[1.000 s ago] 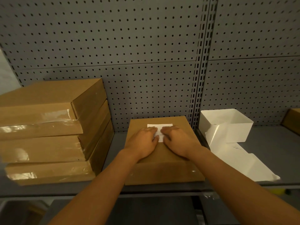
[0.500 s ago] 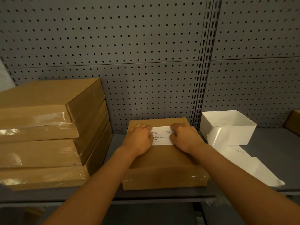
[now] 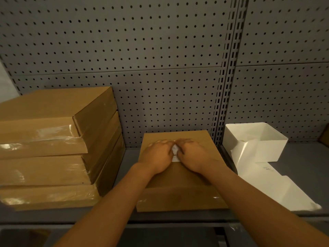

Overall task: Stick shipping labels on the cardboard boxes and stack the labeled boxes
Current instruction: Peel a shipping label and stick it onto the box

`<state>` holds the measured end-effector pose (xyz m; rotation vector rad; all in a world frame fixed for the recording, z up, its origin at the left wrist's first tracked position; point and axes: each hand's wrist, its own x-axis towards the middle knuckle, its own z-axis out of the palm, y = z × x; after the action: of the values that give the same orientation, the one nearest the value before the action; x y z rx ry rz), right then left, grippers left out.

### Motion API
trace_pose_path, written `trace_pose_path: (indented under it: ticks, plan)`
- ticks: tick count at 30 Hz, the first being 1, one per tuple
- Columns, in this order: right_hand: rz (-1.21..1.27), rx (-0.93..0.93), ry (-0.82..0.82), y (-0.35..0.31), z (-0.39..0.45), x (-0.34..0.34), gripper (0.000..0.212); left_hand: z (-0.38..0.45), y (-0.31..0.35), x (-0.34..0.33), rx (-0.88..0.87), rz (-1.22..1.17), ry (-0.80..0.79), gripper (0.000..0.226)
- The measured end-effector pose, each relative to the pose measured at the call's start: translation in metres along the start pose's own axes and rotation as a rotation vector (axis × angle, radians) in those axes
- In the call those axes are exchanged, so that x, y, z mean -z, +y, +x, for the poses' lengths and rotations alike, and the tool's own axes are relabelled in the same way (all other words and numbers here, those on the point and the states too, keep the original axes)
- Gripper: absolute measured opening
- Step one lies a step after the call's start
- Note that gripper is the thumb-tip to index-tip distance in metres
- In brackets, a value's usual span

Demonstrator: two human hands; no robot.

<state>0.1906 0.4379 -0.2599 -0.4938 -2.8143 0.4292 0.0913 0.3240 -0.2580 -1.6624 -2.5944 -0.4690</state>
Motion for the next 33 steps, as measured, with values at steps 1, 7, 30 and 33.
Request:
trace_pose_path:
  ticks: [1,7,30,33]
  plan:
    - [-0.028,-0.017,-0.005,0.005,-0.001,0.002,0.029,-0.001,-0.004,0.002,0.027,0.032,0.002,0.044]
    - [-0.103,-0.063,0.005,0.016,-0.012,0.011,0.024,-0.014,-0.007,0.005,0.022,0.028,0.009,0.041]
    - [0.003,0.064,-0.036,-0.005,-0.054,0.013,0.04,-0.048,0.03,0.011,0.012,-0.071,0.046,0.036]
    - [-0.014,0.027,-0.033,0.002,-0.062,0.018,0.04,-0.053,0.023,0.013,0.071,-0.023,0.053,0.04]
